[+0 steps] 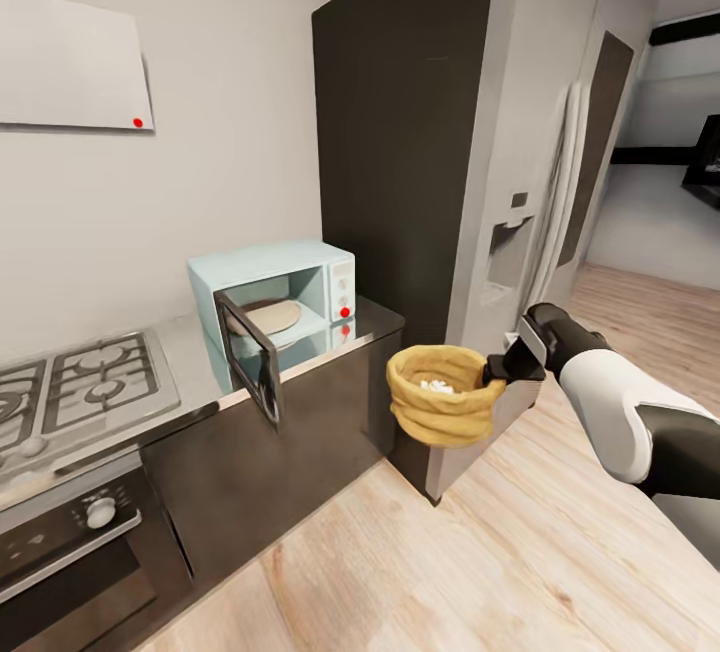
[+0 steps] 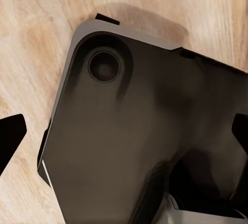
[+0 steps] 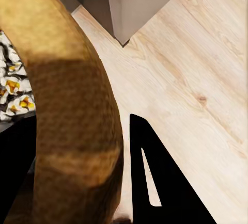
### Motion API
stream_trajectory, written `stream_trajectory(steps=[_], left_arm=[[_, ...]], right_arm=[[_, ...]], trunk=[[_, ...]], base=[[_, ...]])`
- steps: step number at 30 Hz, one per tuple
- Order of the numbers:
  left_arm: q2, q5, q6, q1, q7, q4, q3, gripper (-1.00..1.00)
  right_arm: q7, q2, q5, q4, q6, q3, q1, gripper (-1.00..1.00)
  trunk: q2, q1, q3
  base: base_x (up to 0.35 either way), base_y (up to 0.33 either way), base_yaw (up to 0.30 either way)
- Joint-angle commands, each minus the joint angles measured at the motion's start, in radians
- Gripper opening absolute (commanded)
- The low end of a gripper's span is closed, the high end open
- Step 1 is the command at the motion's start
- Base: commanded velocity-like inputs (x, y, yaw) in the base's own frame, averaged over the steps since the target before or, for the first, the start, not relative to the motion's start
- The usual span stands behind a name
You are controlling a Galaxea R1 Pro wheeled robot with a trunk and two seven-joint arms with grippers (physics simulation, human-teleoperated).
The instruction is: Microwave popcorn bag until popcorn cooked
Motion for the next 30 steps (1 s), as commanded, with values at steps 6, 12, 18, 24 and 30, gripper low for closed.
stream_trajectory(steps=[6, 12, 18, 24, 30], left_arm=[[-0.001, 0.006, -0.002, 0.0, -0.004, 0.0, 0.0, 1.0], [-0.001, 0.006, -0.002, 0.0, -0.005, 0.0, 0.0, 1.0], [0.0, 0.006, -0.002, 0.0, -0.004, 0.0, 0.0, 1.0], [0.0, 0.006, -0.002, 0.0, -0.005, 0.0, 0.0, 1.0], [0.0, 0.006, -0.002, 0.0, -0.004, 0.0, 0.0, 1.0]], right_arm=[[0.008, 0.018, 0.009, -0.217, 0.004, -0.006, -0.001, -1.0], [0.005, 0.024, 0.009, -0.24, 0.004, 0.048, 0.0, -1.0], [0.003, 0.118, 0.007, -0.224, 0.004, 0.051, -0.028, -1.0], [0.002, 0.162, 0.0, -0.09, 0.004, 0.046, -0.146, -1.0], [0.008, 0.192, -0.005, -0.061, 0.004, 0.041, -0.173, -1.0]], trunk=[[-0.001, 0.0, -0.001], [-0.001, 0.0, -0.001], [-0.001, 0.0, -0.001], [-0.001, 0.0, -0.001], [-0.001, 0.0, -0.001]], base=[[0.002, 0.0, 0.0], [0.0, 0.0, 0.0], [0.0, 0.0, 0.0], [0.0, 0.0, 0.0], [0.0, 0.0, 0.0]])
